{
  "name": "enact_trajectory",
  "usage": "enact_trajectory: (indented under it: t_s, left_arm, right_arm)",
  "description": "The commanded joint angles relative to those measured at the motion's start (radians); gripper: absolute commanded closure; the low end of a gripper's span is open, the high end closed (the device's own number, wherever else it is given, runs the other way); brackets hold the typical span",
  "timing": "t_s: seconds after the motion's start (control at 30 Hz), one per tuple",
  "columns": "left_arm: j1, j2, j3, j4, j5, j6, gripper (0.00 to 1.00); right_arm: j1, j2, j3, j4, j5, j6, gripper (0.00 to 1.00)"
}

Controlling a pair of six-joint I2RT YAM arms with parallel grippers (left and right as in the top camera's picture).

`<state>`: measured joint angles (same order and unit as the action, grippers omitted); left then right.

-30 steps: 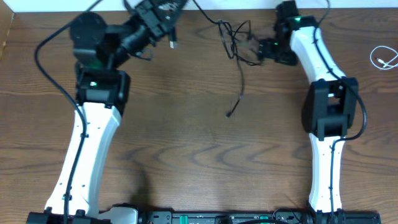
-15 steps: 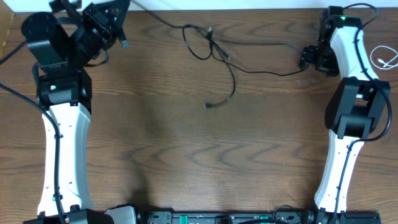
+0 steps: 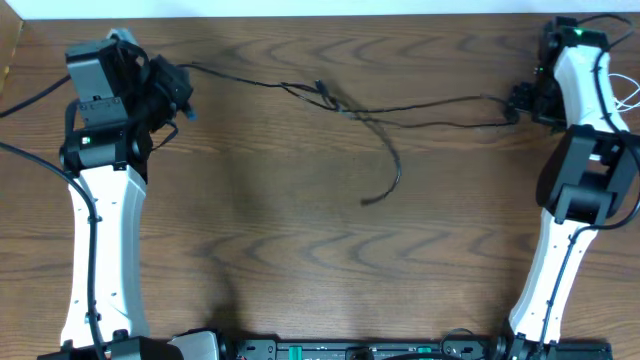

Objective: Untangle cables

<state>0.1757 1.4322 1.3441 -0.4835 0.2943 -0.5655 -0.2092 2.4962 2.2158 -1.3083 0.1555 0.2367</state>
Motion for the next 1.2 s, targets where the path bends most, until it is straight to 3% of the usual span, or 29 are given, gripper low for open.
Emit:
enact_trajectory:
  t_s: [0.0, 0.23, 0.33, 0.47, 0.73, 1.0, 1.17]
  left_arm:
    - [0.006, -0.011, 0.020, -0.029, -0.198, 0.074, 0.92]
    - [0.006, 0.031, 0.019, -0.153, -0.311, 0.076, 0.93]
    - [0.004, 0.070, 0.019, -0.214, -0.279, 0.076, 0.92]
    - [-0.031, 0.154, 0.010, -0.269, -0.106, 0.124, 0.92]
    - [-0.166, 0.264, 0.009, -0.255, -0.063, 0.204, 0.92]
    - [-0.226, 0.307, 0.008, -0.230, -0.094, 0.214, 0.92]
    - [-0.226, 0.317, 0.008, -0.231, -0.097, 0.214, 0.66]
  right_arm:
    - [-0.030, 0.009, 0.000, -0.005, 0.024, -0.027, 0.22]
    - [-0.032, 0.009, 0.000, -0.005, 0.003, -0.082, 0.30]
    - [-0.032, 0.008, 0.001, 0.004, -0.055, -0.111, 0.54]
    - [-0.029, -0.021, 0.003, 0.013, -0.240, -0.201, 0.98]
    - [-0.025, -0.227, 0.005, 0.023, -0.392, -0.257, 0.99]
    - [-0.026, -0.543, 0.005, 0.177, -0.851, -0.285, 0.99]
    - [-0.018, -0.718, 0.005, 0.304, -1.035, -0.208, 0.99]
